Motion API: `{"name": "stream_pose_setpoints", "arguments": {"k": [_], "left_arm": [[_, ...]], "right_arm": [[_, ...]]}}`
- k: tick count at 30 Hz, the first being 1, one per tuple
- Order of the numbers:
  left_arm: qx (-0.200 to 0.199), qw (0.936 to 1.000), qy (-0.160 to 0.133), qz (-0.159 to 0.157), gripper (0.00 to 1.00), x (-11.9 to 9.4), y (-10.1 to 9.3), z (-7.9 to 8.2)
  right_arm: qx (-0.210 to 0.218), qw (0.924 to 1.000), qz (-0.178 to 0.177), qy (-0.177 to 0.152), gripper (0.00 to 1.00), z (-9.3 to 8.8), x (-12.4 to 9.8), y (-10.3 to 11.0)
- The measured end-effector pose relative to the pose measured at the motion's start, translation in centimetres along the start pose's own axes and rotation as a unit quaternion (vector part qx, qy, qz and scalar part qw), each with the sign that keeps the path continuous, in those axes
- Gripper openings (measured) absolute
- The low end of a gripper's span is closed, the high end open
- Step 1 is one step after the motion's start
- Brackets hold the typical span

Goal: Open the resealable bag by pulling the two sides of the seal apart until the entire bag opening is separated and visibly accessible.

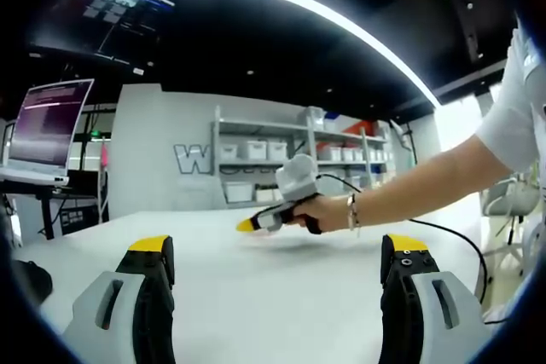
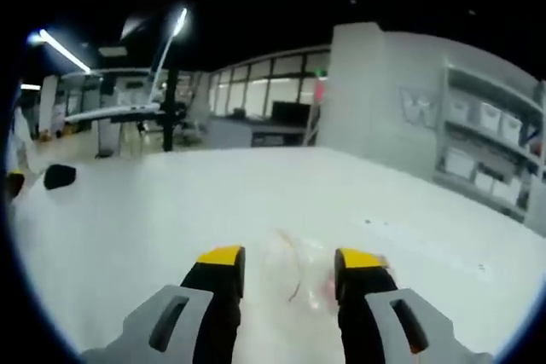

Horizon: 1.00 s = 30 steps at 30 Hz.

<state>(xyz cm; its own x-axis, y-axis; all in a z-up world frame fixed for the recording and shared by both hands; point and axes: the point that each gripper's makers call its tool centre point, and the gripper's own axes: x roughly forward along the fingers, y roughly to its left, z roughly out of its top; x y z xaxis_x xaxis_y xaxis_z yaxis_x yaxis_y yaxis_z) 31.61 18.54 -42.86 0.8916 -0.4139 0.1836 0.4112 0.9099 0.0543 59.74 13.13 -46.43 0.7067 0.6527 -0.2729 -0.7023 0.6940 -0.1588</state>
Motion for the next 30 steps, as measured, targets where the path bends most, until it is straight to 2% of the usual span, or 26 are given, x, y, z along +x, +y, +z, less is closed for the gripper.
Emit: {"name": "stream_pose_setpoints", "arguments": {"k": [6,9,13,16,24,30], "left_arm": [[0.001,1.0000,-0.002,0.003,0.99,0.0,0.1,0.1],[0.000,1.0000,-0.002,0.003,0.99,0.0,0.1,0.1],[-0.002,1.0000,-0.003,0.004,0.99,0.0,0.2,0.1],[-0.005,1.0000,-0.004,0.004,0.99,-0.1,0.2,0.2],[-0.004,1.0000,-0.004,0.004,0.99,0.0,0.2,0.2],[-0.008,1.0000,-0.003,0.004,0.99,-0.1,0.2,0.2]], "right_arm": [[-0.003,0.9999,0.015,-0.007,0.68,0.4,0.3,0.5],[-0.011,0.9997,0.019,-0.013,0.70,0.6,0.1,1.0],[-0.003,0.9996,0.022,-0.020,0.80,0.8,0.1,1.1],[-0.004,0.9996,0.020,-0.021,0.81,0.8,-0.2,1.3],[0.005,0.9995,0.012,-0.030,0.93,1.1,-0.5,1.0],[0.007,0.9993,0.010,-0.036,0.89,1.2,-1.1,1.4]]}}
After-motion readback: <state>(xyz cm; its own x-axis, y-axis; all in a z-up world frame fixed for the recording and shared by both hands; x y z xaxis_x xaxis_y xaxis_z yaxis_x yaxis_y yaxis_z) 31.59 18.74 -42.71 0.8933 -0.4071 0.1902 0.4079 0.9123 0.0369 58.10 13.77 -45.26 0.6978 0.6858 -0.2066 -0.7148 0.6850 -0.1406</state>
